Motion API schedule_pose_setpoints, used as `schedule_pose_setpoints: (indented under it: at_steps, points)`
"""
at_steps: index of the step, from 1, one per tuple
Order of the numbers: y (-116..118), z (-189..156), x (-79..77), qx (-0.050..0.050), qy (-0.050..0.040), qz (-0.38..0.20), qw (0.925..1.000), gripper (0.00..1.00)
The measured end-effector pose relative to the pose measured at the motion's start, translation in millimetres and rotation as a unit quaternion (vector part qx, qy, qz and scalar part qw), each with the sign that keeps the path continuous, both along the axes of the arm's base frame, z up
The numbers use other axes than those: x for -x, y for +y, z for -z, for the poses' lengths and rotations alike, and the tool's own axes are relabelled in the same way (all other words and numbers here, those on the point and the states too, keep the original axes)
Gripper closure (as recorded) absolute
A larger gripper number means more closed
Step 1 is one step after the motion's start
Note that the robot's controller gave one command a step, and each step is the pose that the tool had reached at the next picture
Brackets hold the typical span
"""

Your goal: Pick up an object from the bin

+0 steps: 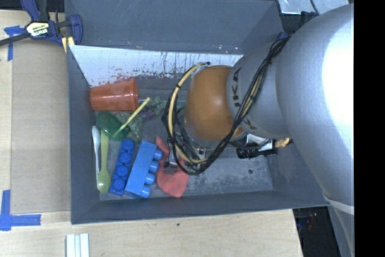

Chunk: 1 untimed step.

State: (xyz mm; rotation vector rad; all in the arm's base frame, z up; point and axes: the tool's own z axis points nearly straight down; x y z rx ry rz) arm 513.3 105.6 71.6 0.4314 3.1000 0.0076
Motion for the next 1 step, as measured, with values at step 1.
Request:
schedule_pose_setpoints:
  at_steps: [1]
  points:
    - [0.0, 0.0, 0.0, 0.000, 0.0000, 0.000, 1.0000, 1.00]
